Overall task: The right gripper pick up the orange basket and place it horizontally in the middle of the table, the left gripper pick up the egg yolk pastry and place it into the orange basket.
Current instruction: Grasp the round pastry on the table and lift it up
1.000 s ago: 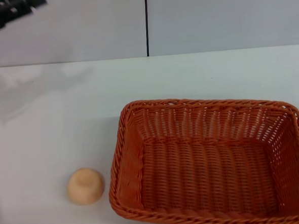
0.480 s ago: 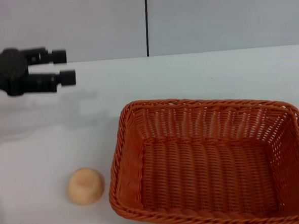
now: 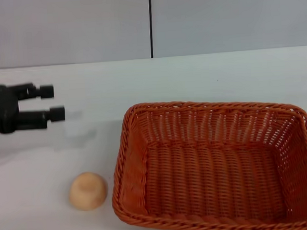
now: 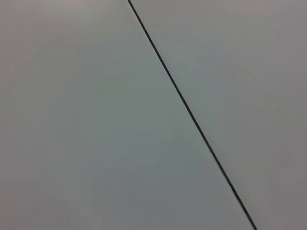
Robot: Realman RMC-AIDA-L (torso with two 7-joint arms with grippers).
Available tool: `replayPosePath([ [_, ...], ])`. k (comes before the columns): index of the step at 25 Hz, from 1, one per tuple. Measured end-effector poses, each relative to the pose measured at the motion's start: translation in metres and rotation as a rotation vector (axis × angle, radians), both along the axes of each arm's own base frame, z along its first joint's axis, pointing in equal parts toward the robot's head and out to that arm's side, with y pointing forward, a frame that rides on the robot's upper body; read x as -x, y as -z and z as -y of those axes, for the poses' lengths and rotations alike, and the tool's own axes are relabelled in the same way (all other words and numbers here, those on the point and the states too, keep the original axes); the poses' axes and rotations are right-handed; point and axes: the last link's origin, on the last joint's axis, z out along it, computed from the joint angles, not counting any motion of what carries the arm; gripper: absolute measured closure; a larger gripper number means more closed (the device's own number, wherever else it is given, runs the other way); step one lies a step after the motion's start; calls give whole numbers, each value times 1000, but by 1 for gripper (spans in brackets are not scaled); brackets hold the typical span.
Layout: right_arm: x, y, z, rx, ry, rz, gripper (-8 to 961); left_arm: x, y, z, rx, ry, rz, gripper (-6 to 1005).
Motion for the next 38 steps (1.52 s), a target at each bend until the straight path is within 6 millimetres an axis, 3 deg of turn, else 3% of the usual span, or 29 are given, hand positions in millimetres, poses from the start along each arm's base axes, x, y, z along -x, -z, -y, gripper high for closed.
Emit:
replayPosePath([
  [11, 10, 8, -10, 24, -40, -29, 389, 16, 25, 16, 56, -57, -52, 177],
  [17, 9, 10, -9, 25, -36, -29, 389, 17, 28, 18, 63, -65, -52, 334],
  [38, 11, 17, -10, 55, -44, -39, 389, 38, 51, 40, 152, -142, -126, 328],
])
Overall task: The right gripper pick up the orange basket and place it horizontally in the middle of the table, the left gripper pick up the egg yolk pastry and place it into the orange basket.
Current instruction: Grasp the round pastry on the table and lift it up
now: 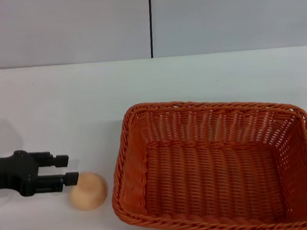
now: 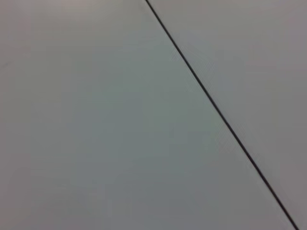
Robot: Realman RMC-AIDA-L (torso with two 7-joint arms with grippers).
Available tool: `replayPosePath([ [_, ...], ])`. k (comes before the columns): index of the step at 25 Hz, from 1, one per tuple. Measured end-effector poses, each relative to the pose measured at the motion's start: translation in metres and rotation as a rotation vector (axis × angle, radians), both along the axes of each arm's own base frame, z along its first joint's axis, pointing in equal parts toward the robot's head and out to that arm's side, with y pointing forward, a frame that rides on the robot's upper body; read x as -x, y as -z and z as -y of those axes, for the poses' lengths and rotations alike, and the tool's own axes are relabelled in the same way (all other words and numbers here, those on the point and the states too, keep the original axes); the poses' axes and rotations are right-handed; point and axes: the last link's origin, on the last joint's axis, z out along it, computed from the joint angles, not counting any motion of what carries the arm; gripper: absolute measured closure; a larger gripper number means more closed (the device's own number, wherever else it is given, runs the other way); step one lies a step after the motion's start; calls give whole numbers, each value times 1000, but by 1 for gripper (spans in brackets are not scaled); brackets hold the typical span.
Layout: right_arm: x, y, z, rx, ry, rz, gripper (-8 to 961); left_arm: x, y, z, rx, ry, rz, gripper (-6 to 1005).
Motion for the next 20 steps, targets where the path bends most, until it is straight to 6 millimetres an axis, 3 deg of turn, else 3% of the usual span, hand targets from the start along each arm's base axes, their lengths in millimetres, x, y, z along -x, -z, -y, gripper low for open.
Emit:
replayPosePath([
  [20, 1, 5, 2, 6, -4, -6, 389, 1, 25, 5, 46, -6, -37, 351],
])
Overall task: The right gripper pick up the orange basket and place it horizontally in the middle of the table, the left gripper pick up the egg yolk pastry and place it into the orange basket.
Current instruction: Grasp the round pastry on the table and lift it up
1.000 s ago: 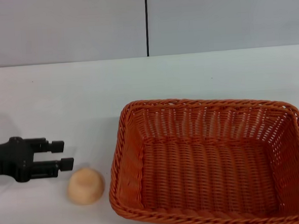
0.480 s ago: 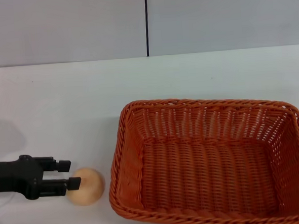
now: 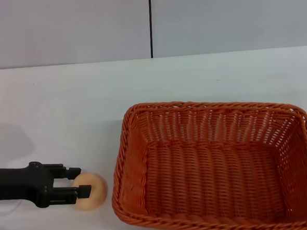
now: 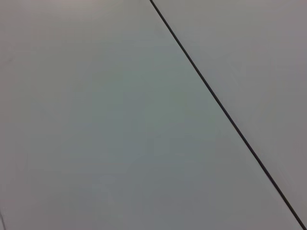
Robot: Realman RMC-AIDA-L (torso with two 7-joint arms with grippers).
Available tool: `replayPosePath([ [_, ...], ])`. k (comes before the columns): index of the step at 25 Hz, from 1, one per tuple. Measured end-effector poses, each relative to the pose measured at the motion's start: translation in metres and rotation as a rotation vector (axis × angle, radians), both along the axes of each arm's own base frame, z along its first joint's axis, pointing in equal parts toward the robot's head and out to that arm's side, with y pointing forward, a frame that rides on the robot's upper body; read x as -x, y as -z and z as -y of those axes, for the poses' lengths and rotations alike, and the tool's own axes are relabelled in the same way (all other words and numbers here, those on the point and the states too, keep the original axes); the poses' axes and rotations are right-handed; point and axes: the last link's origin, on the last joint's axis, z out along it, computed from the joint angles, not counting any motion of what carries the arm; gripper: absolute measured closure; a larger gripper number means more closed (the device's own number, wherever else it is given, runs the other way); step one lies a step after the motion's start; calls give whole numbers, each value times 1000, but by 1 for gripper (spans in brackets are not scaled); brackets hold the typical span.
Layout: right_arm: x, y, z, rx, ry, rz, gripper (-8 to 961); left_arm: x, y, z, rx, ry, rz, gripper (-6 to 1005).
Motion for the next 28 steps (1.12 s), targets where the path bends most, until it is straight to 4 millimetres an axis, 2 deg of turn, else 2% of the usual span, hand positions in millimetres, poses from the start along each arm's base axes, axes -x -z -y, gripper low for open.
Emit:
replayPosePath([
  [27, -1, 0, 3, 0, -1, 0, 389, -3, 10, 1, 9, 6, 9, 508],
  [28, -1, 1, 3, 0, 0, -1, 389, -3, 10, 1, 6, 6, 8, 545],
])
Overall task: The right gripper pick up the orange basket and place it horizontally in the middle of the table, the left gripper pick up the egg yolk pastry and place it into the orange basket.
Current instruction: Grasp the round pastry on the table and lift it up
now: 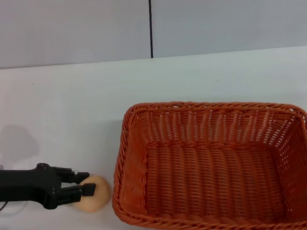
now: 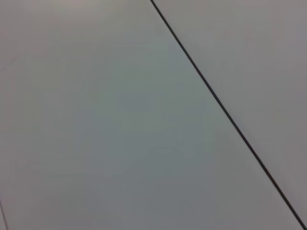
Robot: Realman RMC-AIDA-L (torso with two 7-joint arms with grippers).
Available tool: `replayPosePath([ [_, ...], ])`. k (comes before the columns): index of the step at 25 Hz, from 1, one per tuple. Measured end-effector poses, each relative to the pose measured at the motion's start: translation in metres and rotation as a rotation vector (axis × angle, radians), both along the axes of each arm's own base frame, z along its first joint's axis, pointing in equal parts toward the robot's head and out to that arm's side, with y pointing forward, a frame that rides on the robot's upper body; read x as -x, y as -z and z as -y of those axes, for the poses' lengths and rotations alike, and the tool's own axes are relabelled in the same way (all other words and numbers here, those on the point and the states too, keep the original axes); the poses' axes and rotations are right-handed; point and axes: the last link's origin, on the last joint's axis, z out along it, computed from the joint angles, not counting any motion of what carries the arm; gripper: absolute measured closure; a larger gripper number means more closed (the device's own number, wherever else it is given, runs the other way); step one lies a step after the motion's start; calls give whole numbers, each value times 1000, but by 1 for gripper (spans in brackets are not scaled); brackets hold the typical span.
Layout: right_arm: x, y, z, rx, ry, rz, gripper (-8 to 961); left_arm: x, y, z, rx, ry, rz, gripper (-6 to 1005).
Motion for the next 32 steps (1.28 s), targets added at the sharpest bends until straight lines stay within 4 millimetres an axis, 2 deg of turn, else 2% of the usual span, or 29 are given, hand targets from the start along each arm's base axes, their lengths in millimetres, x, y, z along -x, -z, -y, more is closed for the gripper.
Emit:
replayPosePath([
  [10, -1, 0, 2, 0, 3, -1, 389, 0, 0, -1, -5, 6, -3, 911],
  [24, -1, 1, 3, 0, 0, -2, 389, 0, -2, 0, -17, 0, 9, 954],
  [32, -1, 1, 3, 0, -1, -2, 389, 2, -17, -3, -82, -22, 43, 956],
])
